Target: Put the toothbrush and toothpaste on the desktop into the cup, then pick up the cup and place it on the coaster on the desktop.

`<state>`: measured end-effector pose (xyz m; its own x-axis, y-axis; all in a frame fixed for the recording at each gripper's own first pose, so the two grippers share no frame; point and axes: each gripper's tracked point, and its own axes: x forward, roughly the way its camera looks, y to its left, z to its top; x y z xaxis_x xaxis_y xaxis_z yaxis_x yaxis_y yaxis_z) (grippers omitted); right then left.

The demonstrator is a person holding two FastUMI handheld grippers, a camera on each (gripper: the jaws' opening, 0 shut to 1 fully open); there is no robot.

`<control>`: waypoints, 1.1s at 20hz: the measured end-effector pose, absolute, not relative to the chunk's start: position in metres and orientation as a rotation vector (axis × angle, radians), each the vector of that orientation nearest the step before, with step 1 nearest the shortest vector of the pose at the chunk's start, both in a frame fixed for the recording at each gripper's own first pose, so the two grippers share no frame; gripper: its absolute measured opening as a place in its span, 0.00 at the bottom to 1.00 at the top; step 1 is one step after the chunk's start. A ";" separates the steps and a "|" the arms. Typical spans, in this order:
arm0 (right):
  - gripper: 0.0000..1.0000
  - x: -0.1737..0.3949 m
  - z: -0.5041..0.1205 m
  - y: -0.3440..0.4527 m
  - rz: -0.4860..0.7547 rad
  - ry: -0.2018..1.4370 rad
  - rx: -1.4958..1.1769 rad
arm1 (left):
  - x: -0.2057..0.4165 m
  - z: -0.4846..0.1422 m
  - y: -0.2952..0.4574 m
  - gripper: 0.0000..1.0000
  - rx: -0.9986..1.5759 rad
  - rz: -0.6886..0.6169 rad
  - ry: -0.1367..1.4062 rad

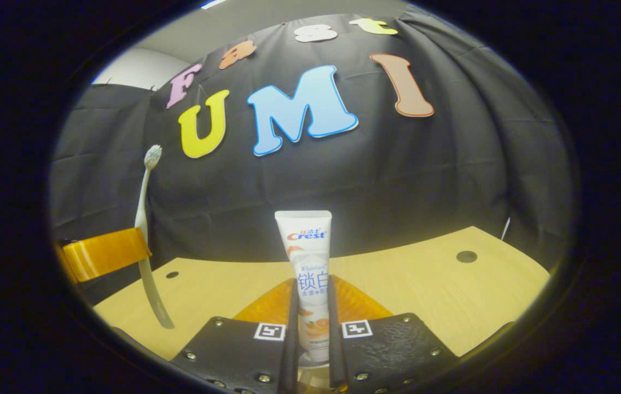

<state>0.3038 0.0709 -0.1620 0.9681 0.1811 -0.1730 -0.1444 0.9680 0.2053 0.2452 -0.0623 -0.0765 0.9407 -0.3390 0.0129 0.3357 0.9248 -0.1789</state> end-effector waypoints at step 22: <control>0.70 0.259 -0.125 0.055 0.189 0.183 0.082 | 0.276 -0.092 -0.092 0.07 -0.298 -0.360 0.011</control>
<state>0.2585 0.0550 -0.1252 0.9656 0.1943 -0.1729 -0.1795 0.9789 0.0978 0.2757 -0.0921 -0.0924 0.9361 -0.3491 0.0419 0.3458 0.8927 -0.2890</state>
